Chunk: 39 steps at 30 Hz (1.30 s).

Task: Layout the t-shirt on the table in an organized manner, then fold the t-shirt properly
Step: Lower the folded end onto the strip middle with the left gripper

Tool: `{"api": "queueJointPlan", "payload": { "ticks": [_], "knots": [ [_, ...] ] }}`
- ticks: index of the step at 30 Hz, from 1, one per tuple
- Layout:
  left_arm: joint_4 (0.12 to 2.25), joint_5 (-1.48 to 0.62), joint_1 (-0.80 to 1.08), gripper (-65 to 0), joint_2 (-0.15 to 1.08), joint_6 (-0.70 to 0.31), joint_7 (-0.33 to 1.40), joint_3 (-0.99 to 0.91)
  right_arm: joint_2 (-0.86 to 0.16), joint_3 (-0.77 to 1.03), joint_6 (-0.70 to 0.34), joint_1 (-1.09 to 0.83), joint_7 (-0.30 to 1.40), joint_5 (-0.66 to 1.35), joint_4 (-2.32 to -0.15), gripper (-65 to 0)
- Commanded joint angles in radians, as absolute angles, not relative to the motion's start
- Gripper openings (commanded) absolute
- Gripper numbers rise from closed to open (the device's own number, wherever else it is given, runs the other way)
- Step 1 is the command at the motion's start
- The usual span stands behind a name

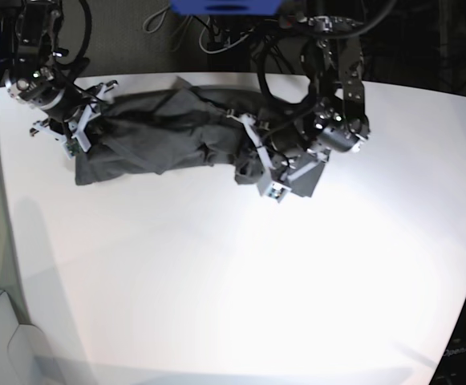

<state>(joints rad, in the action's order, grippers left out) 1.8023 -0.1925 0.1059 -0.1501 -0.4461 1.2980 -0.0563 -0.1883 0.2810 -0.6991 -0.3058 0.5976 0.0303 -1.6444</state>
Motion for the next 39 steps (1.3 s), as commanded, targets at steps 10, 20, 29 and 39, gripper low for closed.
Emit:
{"api": "queueJointPlan", "payload": {
  "ticks": [10,20,29,39],
  "knots": [
    [1.827,-0.392,0.108,-14.4,-0.157,-0.446,1.288,-0.056,-0.199,0.283,-0.698,-0.308,0.625,0.005,-1.649,-45.1],
    [1.827,-0.708,0.091,-12.1,-0.084,-0.446,1.287,-0.056,-0.199,0.283,-0.698,-0.308,0.625,0.005,-1.649,-45.1],
    [1.817,-0.816,0.077,-12.1,-0.038,-0.446,1.287,-0.305,-0.199,0.283,-0.698,-0.308,0.624,0.005,-1.649,-45.2],
    [1.693,-0.743,0.056,-43.7,-0.044,-0.433,1.087,-0.298,-0.193,0.283,-0.698,-0.308,0.624,0.005,-1.649,-45.4]
  ]
}}
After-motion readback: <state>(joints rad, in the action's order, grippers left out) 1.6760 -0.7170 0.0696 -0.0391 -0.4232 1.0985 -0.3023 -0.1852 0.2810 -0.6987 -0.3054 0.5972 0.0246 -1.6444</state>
